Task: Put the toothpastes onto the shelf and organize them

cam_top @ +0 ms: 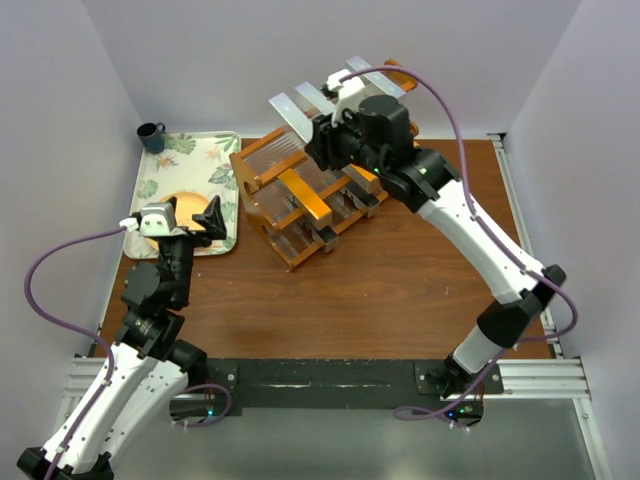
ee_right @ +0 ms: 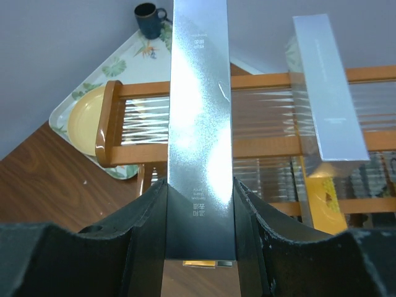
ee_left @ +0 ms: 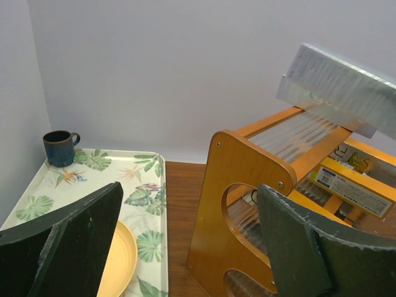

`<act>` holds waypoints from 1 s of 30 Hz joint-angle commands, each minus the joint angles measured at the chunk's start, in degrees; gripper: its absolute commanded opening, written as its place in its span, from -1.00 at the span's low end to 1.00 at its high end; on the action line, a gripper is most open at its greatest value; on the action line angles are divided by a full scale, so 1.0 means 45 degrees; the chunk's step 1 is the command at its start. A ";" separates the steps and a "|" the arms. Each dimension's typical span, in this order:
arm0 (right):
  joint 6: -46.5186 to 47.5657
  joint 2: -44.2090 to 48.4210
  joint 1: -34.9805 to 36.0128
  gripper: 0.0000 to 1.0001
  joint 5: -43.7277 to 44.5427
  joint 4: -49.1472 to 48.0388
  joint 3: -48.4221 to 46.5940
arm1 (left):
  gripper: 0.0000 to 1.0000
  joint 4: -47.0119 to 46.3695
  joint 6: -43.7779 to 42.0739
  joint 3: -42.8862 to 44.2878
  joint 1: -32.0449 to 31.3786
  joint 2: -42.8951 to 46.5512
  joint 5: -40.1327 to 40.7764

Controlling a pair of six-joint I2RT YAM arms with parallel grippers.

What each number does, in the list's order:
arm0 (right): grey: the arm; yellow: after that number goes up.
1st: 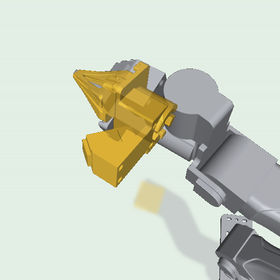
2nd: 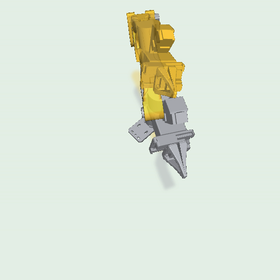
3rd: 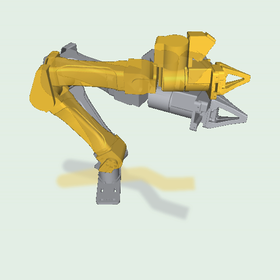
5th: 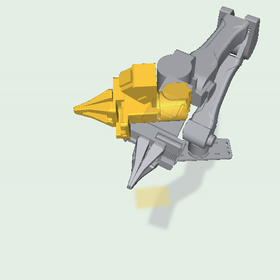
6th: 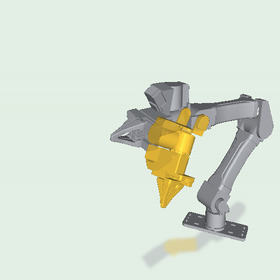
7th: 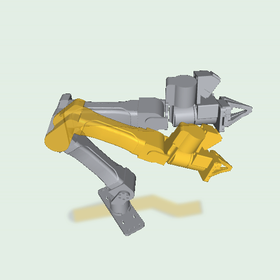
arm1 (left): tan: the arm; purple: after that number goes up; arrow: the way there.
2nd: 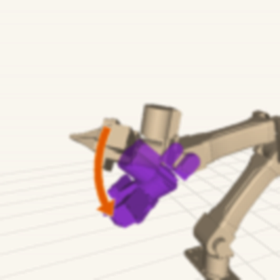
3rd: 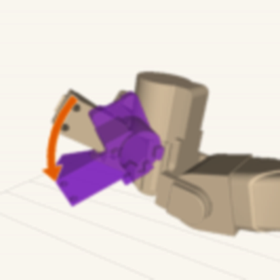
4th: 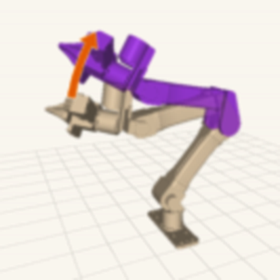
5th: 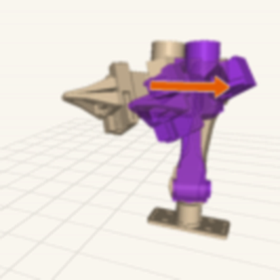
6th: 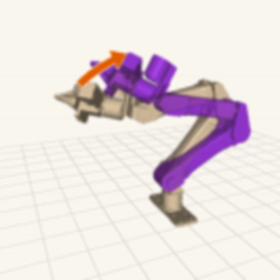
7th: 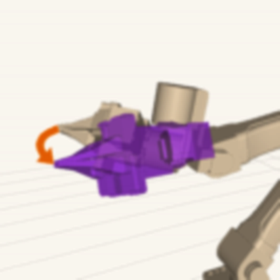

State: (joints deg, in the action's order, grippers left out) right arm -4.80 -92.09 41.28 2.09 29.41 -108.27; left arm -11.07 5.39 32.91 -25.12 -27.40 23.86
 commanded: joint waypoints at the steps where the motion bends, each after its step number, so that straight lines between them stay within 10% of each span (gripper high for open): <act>1: 0.0246 -0.0978 0.0241 -0.51 -0.0773 0.0125 -0.1720 | 0.89 -0.0333 0.0033 -0.0047 0.0114 0.0053 -0.0203; 20: 0.0070 -0.3499 0.0808 -0.41 -0.0718 0.0906 -0.3851 | 0.89 -0.0294 0.0014 -0.0027 0.0114 0.0073 -0.0262; 30: -0.0203 -0.2856 0.0867 0.09 -0.0151 0.0536 -0.2718 | 0.89 -0.0274 0.0033 -0.0008 0.0114 0.0112 -0.0321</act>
State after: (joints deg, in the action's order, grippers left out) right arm -4.84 -108.22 44.80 0.25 34.98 -121.40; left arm -11.07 5.39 32.91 -25.12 -27.35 22.90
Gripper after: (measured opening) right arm 0.508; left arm 0.947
